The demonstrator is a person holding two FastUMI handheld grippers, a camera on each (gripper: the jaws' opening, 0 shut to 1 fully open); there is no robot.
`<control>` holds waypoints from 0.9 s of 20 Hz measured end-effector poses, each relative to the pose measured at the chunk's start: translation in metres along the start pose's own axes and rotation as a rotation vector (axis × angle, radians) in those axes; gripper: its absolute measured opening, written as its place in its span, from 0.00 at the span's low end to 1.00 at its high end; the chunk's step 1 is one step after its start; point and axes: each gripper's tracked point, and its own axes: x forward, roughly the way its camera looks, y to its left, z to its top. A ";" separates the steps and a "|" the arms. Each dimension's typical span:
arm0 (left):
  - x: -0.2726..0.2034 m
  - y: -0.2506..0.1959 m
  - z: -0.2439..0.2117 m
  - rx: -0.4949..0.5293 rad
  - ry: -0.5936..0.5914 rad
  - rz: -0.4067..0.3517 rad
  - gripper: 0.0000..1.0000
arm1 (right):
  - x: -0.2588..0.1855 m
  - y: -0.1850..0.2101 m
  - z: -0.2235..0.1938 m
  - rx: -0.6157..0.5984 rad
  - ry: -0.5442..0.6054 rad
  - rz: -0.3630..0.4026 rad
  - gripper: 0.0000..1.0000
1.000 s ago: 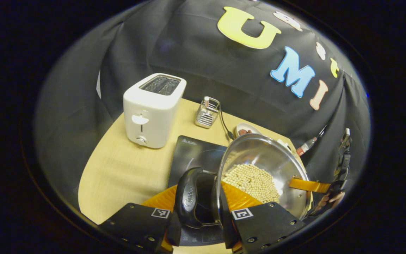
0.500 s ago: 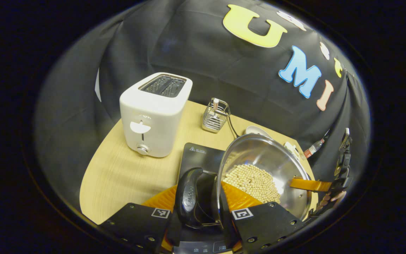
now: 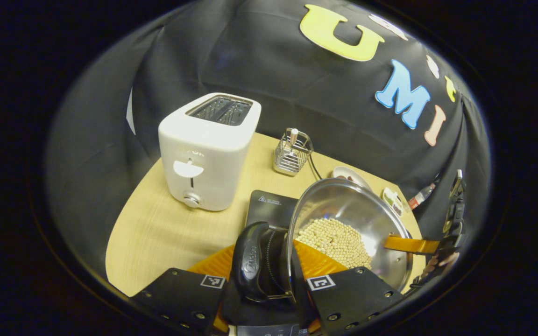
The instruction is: First push the handle of the pot to place it horizontally, then grasp the pot with both hands and set it on the induction cooktop.
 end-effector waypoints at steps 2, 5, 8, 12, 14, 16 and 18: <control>0.007 0.003 -0.004 -0.004 0.005 -0.003 0.52 | 0.005 -0.003 -0.002 -0.003 0.008 -0.009 0.54; 0.015 0.011 -0.016 -0.017 0.011 -0.003 0.45 | 0.008 -0.004 -0.001 -0.015 -0.007 -0.018 0.51; 0.013 0.013 -0.016 -0.037 -0.006 -0.009 0.48 | 0.012 -0.003 0.000 -0.029 -0.011 0.004 0.54; 0.014 0.014 -0.015 -0.032 0.003 -0.012 0.50 | 0.011 -0.004 -0.001 -0.027 -0.008 -0.004 0.53; 0.014 0.015 -0.017 -0.032 0.008 -0.004 0.52 | 0.009 -0.003 -0.002 -0.018 -0.004 -0.018 0.54; 0.013 0.016 -0.017 -0.024 0.021 0.008 0.57 | 0.009 -0.003 -0.004 -0.023 0.001 -0.023 0.55; 0.012 0.018 -0.019 0.013 0.035 0.036 0.61 | 0.009 0.000 -0.009 -0.021 0.025 -0.013 0.57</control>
